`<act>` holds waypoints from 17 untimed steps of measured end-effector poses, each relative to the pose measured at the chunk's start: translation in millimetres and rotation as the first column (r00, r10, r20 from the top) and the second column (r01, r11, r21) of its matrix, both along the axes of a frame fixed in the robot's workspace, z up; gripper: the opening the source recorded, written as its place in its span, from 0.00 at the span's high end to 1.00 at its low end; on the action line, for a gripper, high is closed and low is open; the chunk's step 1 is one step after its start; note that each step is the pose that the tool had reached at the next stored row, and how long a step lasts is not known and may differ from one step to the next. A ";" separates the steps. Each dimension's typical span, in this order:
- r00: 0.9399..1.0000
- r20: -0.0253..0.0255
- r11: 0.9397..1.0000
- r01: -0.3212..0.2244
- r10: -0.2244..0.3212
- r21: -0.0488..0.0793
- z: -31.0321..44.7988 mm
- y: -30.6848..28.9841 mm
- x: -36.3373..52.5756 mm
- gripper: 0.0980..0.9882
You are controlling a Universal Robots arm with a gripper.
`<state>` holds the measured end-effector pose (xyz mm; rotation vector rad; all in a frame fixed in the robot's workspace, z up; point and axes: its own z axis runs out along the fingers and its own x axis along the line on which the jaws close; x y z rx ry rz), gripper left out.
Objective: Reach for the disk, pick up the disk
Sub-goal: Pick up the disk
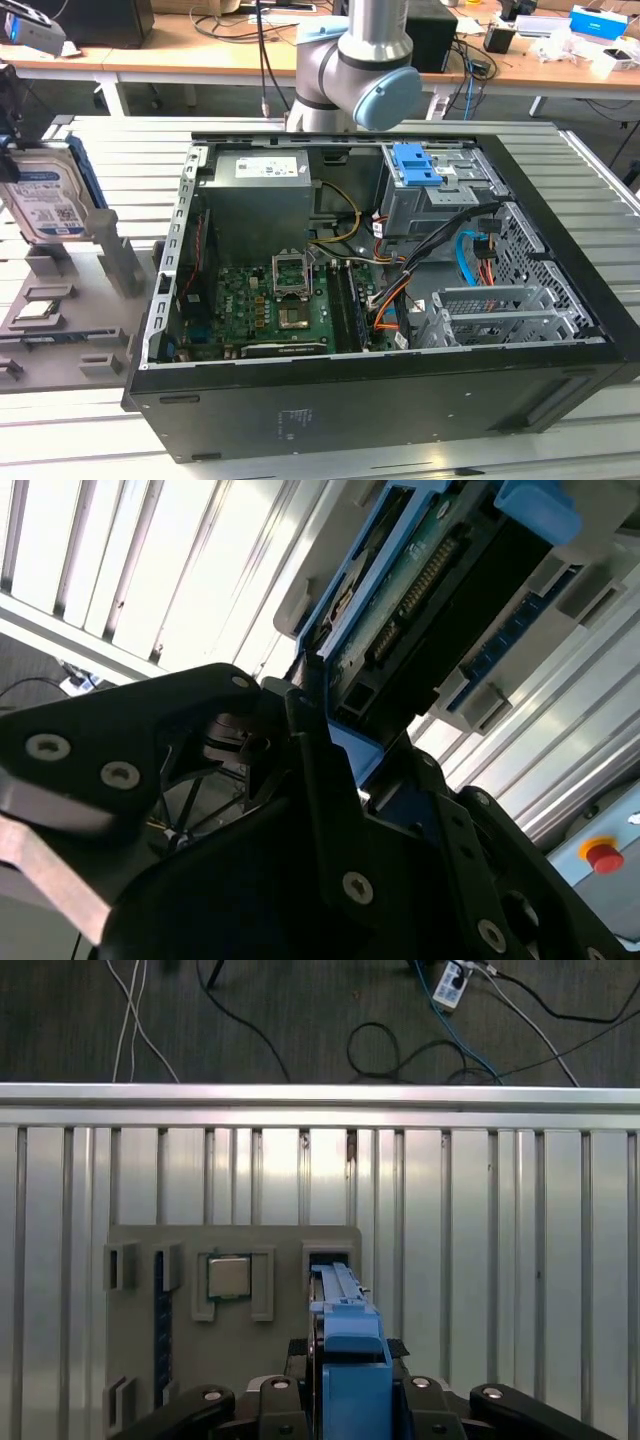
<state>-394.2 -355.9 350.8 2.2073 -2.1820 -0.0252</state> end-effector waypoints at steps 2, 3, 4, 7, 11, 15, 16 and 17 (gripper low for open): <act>1.000 0.000 1.000 0.000 0.000 0.000 4.2 0.3 0.1 0.70; 1.000 0.000 1.000 0.000 0.000 0.000 7.5 0.5 0.2 0.70; 1.000 0.000 1.000 0.000 0.000 0.000 10.1 0.6 0.2 0.70; 1.000 0.000 1.000 0.000 0.000 -0.001 17.6 1.1 0.5 0.70; 1.000 0.000 1.000 0.000 0.000 -0.001 30.2 1.7 1.2 0.70; 1.000 0.000 1.000 0.000 0.000 -0.001 38.0 2.1 1.5 0.70; 1.000 0.000 1.000 0.000 0.000 -0.001 39.8 2.1 1.5 0.70; 1.000 0.000 1.000 0.000 0.000 -0.001 43.0 2.3 1.7 0.70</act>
